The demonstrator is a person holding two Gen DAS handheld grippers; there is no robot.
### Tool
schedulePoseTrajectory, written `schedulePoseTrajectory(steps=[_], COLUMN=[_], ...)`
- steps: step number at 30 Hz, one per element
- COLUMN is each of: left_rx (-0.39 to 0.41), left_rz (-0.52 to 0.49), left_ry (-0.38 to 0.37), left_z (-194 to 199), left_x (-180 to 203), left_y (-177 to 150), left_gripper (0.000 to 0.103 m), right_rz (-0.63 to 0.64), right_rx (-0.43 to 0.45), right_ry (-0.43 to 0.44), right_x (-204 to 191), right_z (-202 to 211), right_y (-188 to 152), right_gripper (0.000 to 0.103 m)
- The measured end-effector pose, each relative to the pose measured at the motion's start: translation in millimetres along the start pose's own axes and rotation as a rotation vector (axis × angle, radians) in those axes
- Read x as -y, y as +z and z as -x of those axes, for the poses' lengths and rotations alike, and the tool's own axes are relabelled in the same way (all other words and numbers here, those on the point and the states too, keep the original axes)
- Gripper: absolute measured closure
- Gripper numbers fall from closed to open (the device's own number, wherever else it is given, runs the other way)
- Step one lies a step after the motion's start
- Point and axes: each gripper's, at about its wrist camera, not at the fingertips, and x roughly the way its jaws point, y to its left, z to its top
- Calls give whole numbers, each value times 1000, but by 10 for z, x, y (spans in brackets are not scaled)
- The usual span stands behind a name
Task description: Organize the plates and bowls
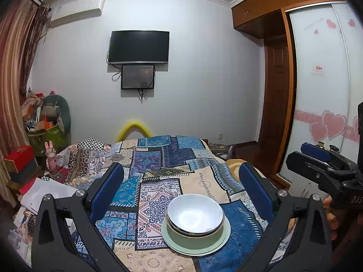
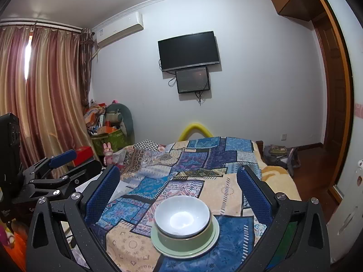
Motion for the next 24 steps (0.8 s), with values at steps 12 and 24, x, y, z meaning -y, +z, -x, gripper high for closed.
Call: schedulePoseTrajectory(steps=[12, 24], left_rx=[-8, -13], left_rz=[4, 15], left_ry=[-18, -17], left_z=[-12, -52], left_x=[12, -11], left_y=[-13, -34], left_gripper=[0, 0], right_rz=[-7, -7], right_rx=[-11, -15], right_ry=[-1, -3], right_x=[16, 25], right_z=[-8, -8], right_y=[-17, -34], right_gripper=[0, 0])
